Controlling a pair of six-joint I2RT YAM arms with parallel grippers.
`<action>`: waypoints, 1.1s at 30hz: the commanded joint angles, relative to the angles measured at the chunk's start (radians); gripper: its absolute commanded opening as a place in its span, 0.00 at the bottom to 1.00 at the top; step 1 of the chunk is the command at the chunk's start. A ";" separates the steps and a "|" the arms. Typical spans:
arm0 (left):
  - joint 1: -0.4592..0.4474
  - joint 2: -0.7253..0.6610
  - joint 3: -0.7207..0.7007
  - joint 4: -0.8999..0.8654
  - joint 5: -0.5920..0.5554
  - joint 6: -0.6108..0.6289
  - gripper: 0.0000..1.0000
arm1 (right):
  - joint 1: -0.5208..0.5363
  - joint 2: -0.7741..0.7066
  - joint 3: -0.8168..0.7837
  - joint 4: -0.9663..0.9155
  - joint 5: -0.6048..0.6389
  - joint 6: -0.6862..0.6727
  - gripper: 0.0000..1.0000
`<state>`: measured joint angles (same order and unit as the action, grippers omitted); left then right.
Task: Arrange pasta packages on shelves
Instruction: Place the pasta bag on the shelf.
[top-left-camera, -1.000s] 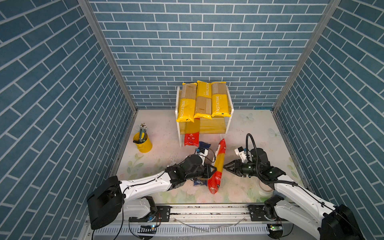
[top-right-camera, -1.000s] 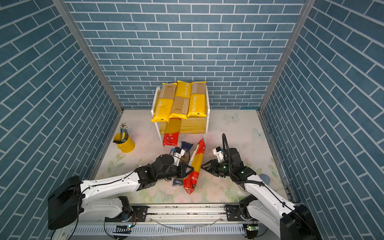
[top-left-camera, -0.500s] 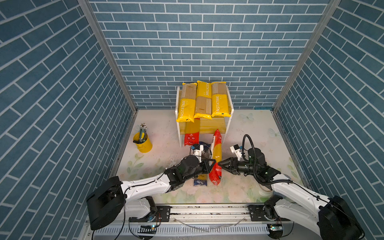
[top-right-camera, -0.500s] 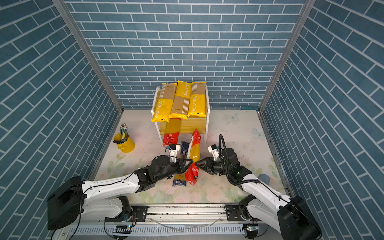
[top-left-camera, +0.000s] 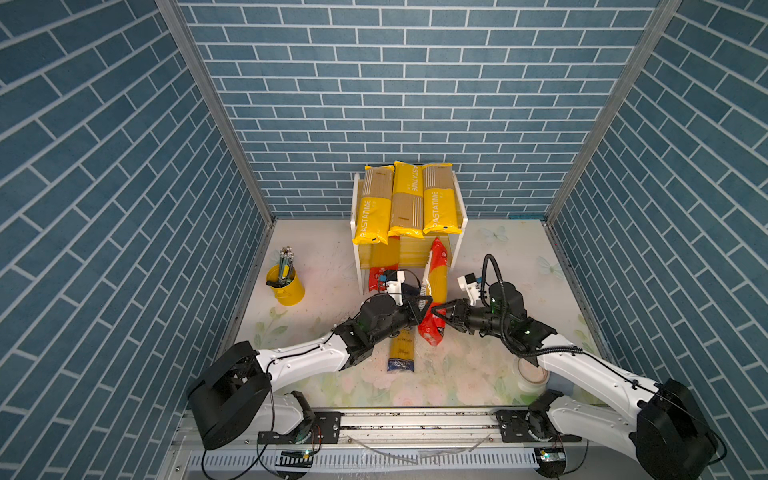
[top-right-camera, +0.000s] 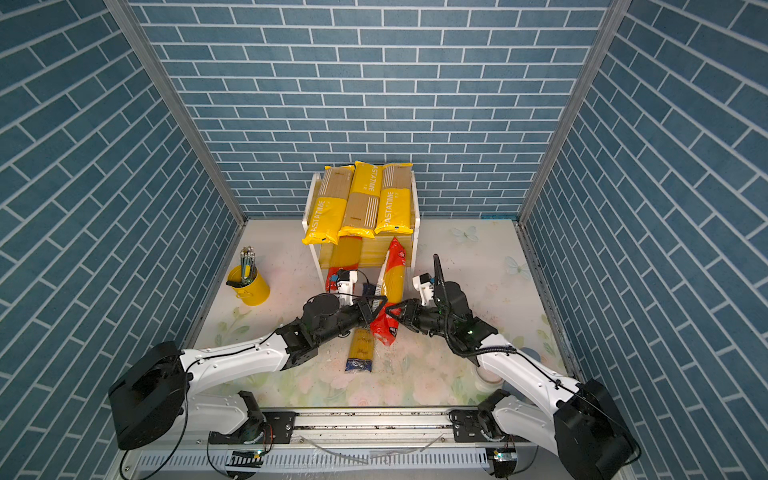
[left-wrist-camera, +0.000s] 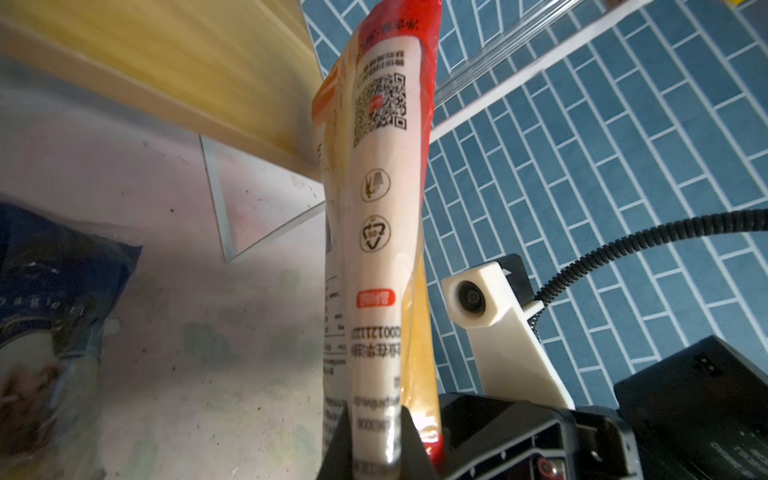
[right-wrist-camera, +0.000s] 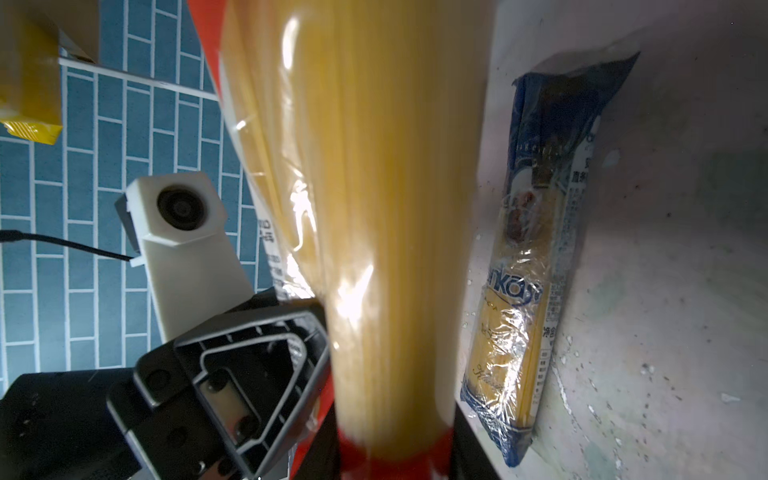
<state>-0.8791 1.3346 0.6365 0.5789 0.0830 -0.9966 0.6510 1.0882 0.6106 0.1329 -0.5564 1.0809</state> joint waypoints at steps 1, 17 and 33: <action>0.042 -0.048 0.048 0.078 -0.017 0.022 0.24 | 0.006 -0.001 0.121 -0.135 0.070 -0.108 0.13; 0.097 -0.258 -0.020 -0.190 0.006 0.083 0.51 | 0.004 0.161 0.364 -0.233 0.151 -0.193 0.00; 0.097 -0.452 -0.162 -0.443 -0.082 0.146 0.51 | 0.129 0.346 0.605 -0.223 0.527 -0.337 0.04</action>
<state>-0.7883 0.8917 0.4927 0.1684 0.0185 -0.8665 0.7643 1.4391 1.0973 -0.2073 -0.1429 0.8452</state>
